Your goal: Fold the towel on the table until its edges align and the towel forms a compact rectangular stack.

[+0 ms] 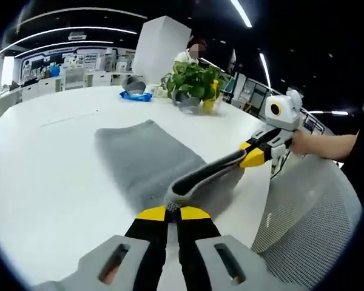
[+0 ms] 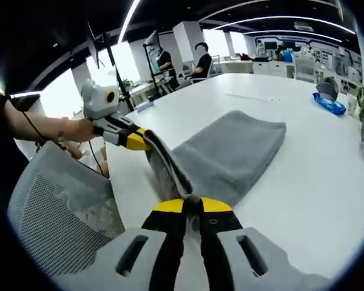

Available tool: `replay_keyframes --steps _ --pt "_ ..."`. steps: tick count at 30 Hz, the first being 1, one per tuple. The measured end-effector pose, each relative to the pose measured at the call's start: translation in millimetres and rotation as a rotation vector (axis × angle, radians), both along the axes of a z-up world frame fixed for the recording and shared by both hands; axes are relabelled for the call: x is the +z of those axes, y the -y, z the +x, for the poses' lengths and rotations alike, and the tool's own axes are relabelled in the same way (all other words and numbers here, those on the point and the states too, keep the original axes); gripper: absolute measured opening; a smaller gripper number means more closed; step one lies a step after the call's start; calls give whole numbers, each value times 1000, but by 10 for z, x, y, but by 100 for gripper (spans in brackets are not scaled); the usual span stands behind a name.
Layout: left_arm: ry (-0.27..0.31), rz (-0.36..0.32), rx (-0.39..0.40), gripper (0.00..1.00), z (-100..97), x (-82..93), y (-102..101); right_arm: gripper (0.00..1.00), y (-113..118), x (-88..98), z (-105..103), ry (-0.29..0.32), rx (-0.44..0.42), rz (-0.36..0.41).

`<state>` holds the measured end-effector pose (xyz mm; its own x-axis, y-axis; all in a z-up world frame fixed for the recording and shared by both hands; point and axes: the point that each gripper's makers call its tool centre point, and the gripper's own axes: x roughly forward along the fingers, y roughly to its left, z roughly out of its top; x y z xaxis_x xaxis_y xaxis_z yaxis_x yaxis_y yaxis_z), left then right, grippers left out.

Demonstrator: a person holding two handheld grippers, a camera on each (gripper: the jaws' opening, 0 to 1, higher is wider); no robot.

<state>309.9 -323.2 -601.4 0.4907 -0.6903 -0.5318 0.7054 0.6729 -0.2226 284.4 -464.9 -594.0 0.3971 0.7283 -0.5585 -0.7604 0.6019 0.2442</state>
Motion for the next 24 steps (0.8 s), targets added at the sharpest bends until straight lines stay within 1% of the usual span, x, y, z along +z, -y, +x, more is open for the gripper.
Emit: replay_keyframes --steps 5,8,10,12,13,14,15,17,18,19,21,22,24 --pt "-8 -5 12 5 12 -29 -11 5 -5 -3 8 -6 0 3" --pt "-21 -21 27 5 18 -34 -22 4 2 47 27 -22 -22 44" --pt "-30 -48 21 5 -11 16 -26 4 11 92 34 -29 -33 77" --pt "-11 -74 -11 5 -60 100 -17 3 28 169 60 -28 -54 120" --pt "0 -72 -24 5 -85 135 -15 3 20 226 70 -27 -57 156" --pt "36 -51 -51 5 -108 182 -22 3 17 247 76 -23 -57 168" --pt "50 -51 -57 5 -129 221 -19 3 12 327 90 1 -52 195" --pt "65 -65 -70 5 -183 311 -15 3 20 391 94 23 -47 214" --pt "76 -72 -74 5 -198 351 -15 3 21 424 93 25 -49 229" --pt "87 -82 -75 5 -210 395 -15 3 19 486 92 21 -54 261" --pt "102 -108 -71 5 -231 488 -21 3 18 578 88 34 -52 298" --pt "109 -135 -61 5 -235 557 -19 3 18 640 83 37 -57 326" --pt "116 -182 -57 5 -264 673 -3 2 40 709 69 51 -62 349"
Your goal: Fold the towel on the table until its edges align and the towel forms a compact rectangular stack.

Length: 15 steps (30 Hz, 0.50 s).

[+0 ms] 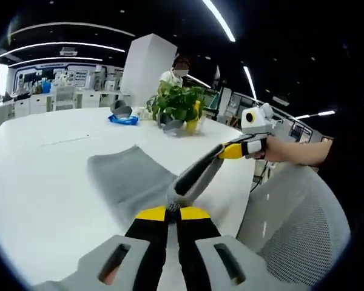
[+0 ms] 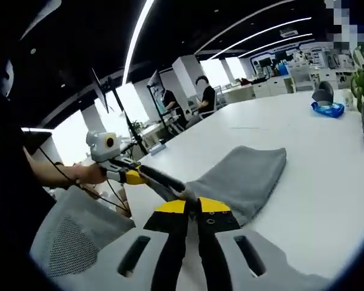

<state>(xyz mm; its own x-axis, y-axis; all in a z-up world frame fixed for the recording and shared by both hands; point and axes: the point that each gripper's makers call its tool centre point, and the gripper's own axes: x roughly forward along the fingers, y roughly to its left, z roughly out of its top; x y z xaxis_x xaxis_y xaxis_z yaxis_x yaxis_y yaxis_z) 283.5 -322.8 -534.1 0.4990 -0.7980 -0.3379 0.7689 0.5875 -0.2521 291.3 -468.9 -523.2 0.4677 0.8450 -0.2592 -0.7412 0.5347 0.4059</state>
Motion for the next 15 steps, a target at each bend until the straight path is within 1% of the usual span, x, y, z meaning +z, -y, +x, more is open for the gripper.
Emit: replay_keyframes --steps 4,6,7,9,11,12,15 --pt "10 -28 -32 5 -124 133 36 2 21 112 -58 8 -6 31" --pt "19 -35 -48 5 -195 200 48 2 20 206 -104 4 -2 73" --pt "23 -44 -63 5 -246 251 59 2 29 260 -138 -2 -2 106" --pt "39 -56 -79 5 -323 350 74 2 54 319 -211 -7 7 136" --pt "49 -67 -92 5 -387 426 86 2 68 362 -272 1 13 141" --pt "48 -82 -97 5 -427 480 91 2 71 401 -316 10 19 147" --pt "59 -116 -104 4 -509 585 93 2 80 514 -417 18 33 182"
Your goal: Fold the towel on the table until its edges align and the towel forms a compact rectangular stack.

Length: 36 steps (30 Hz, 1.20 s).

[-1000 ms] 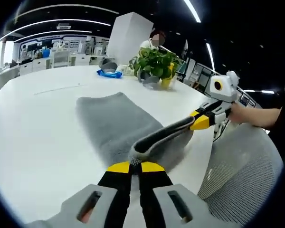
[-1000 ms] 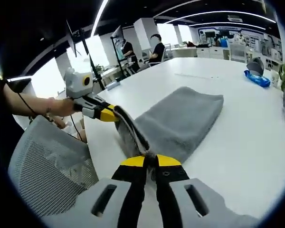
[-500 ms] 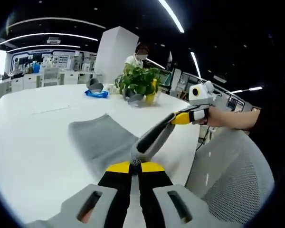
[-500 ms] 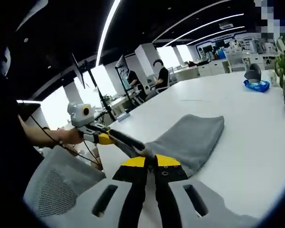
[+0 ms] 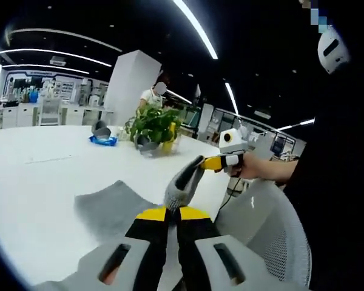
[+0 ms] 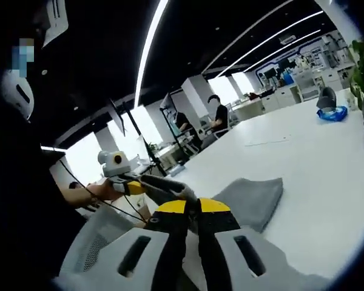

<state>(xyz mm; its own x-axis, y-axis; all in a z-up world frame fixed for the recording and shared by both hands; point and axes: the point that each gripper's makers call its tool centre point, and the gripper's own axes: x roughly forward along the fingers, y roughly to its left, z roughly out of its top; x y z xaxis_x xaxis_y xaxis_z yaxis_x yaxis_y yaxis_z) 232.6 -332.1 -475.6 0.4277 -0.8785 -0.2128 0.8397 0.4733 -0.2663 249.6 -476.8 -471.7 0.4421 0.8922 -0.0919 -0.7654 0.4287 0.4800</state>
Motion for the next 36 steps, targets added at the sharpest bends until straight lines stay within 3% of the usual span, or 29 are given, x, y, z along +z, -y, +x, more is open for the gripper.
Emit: replay_keyframes --steps 10,18,25,28,32,34,36 --pt "-21 -59 -72 4 -236 183 28 2 1 225 -247 18 74 15" --pt "-61 -139 -112 4 -305 421 49 2 -11 479 -315 29 118 104" --pt "-125 -120 -100 4 -178 229 63 2 -49 269 -210 -48 122 53" --pt "-168 -141 -94 5 -88 207 47 2 -52 259 -150 -79 140 90" --pt "-195 -145 -88 5 58 162 54 2 -18 157 28 -177 132 125" --pt "-221 -125 -81 5 157 76 40 2 1 47 116 -203 130 103" --pt "-258 -102 -81 5 223 -18 45 2 9 -75 182 -276 120 89"
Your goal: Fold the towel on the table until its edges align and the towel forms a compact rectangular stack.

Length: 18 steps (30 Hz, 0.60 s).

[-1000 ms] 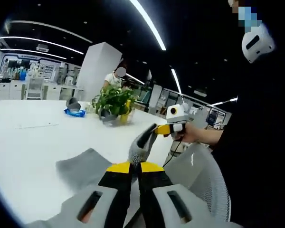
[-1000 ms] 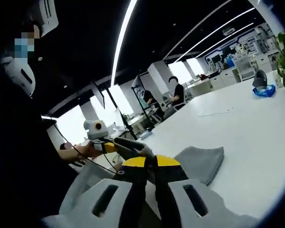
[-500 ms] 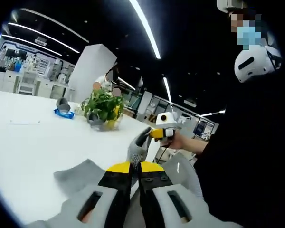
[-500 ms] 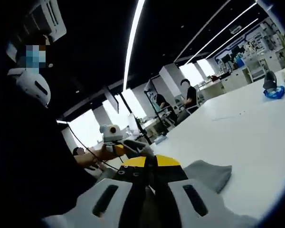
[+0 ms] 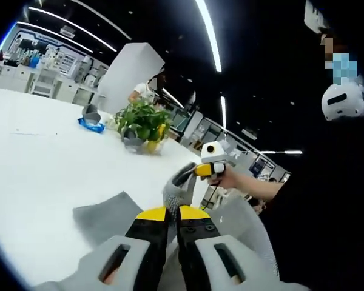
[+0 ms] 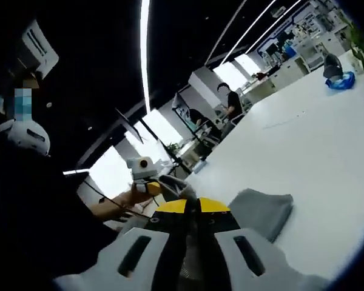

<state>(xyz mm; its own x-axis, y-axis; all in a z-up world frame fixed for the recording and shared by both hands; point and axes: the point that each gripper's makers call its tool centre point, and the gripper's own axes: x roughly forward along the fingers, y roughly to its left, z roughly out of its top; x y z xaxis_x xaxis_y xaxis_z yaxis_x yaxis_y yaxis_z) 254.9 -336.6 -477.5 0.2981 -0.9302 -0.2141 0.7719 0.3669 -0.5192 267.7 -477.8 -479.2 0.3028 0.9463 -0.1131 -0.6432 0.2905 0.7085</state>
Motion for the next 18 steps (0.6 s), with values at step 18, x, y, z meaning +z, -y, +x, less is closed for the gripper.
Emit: replay_keyframes --steps 18 --pt "-210 50 151 5 722 -784 -94 2 -21 -672 564 -195 -101 -67"
